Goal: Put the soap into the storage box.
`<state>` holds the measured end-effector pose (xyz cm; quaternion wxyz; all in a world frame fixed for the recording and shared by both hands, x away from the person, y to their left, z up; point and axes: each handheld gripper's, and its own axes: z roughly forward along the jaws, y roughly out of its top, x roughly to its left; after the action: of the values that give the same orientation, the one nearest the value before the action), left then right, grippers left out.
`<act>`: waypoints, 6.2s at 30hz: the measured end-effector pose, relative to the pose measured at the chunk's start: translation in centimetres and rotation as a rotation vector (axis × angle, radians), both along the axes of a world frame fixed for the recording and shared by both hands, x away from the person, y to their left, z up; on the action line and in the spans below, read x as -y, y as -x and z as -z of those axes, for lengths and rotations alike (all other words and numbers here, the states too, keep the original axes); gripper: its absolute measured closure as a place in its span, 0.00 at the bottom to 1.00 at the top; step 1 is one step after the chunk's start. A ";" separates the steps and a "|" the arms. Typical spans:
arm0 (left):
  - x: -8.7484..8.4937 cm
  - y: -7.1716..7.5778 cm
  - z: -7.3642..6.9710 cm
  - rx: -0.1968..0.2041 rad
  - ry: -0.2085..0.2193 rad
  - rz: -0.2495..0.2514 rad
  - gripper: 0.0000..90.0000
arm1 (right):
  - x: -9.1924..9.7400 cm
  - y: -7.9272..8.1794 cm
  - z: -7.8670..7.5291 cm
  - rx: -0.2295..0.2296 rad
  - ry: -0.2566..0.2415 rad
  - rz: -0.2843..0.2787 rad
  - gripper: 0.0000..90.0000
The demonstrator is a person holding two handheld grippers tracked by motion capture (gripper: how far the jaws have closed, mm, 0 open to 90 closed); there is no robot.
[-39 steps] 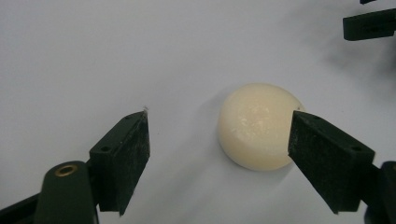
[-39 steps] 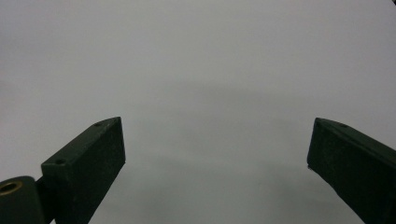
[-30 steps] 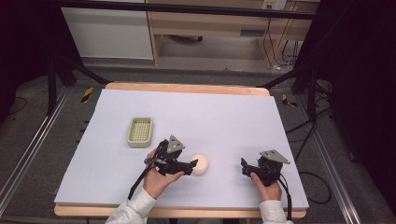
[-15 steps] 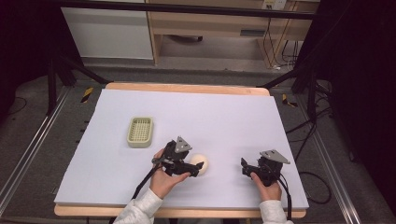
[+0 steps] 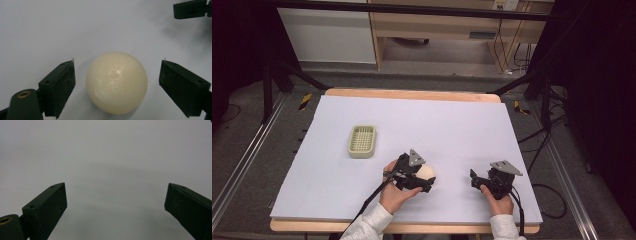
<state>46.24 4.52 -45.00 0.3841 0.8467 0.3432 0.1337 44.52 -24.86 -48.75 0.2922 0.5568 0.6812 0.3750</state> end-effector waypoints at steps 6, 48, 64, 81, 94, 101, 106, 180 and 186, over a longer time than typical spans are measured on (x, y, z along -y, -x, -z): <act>0.3 -0.1 0.3 0.001 -0.015 -0.003 0.15 | 0.0 0.0 0.0 -0.001 0.000 -0.001 0.05; 1.2 -0.4 2.5 -0.013 -0.044 -0.037 0.26 | 0.0 0.0 0.0 -0.005 -0.003 -0.003 0.05; 1.7 -0.2 2.7 -0.003 -0.047 -0.065 0.27 | 0.0 0.0 0.0 -0.006 -0.002 -0.003 0.05; 1.1 0.2 1.3 -0.007 -0.024 -0.043 0.27 | 0.0 0.0 0.0 -0.006 -0.003 -0.004 0.05; -0.9 0.3 -0.1 0.008 -0.016 -0.048 0.27 | 0.0 -0.1 0.0 -0.006 -0.002 -0.003 0.05; -2.0 0.2 -0.7 0.008 -0.004 -0.053 0.27 | 0.0 -0.1 0.0 -0.007 -0.003 -0.003 0.05; -2.6 0.1 -0.9 0.011 -0.012 -0.063 0.27 | 0.0 -0.1 0.0 -0.008 -0.004 -0.004 0.05; -11.7 -4.3 -4.3 0.023 -0.017 -0.235 0.27 | 0.0 -0.1 0.0 -0.011 -0.002 -0.004 0.05; -12.1 -4.7 -4.5 0.028 -0.032 -0.241 0.27 | 0.0 -0.1 0.0 -0.013 -0.004 -0.002 0.05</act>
<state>50.95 16.61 -40.45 0.3566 0.8034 0.4347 0.1961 44.62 -24.86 -48.79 0.2861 0.5591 0.6830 0.3729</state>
